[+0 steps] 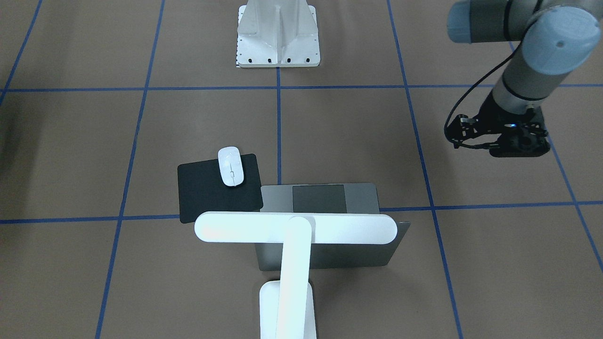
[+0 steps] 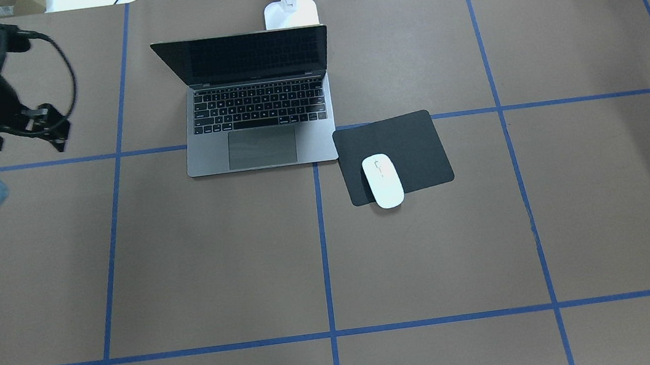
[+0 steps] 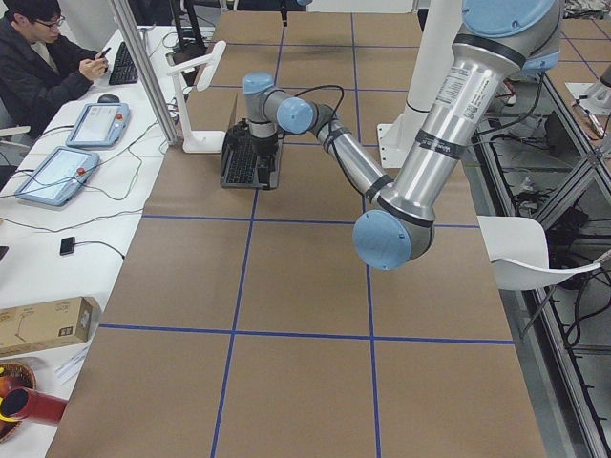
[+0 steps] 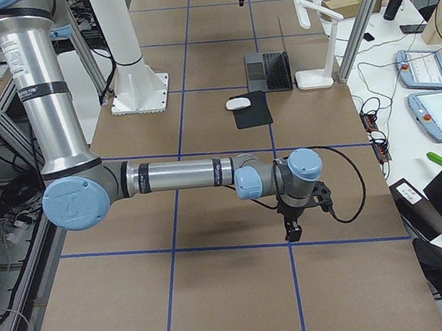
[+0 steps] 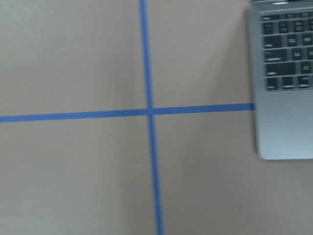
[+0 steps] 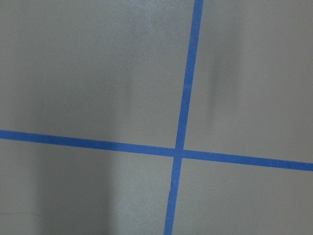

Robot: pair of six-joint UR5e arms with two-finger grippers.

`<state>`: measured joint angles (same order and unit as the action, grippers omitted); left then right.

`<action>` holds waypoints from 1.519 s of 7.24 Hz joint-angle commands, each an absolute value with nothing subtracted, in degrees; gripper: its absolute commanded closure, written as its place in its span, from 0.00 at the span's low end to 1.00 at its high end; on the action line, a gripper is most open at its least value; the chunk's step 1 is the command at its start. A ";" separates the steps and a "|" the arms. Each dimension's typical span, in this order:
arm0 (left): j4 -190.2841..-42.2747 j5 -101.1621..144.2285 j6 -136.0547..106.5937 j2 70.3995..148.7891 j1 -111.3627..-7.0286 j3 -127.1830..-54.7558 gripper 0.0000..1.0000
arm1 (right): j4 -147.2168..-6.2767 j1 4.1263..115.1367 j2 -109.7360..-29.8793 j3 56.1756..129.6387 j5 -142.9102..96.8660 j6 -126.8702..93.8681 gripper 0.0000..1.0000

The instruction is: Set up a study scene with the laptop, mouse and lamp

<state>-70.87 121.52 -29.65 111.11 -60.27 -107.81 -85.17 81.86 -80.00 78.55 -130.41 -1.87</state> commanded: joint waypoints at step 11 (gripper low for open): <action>-92.99 133.15 10.45 98.36 -88.85 -76.46 0.01 | -85.08 84.38 -83.06 80.32 -131.58 -0.88 0.00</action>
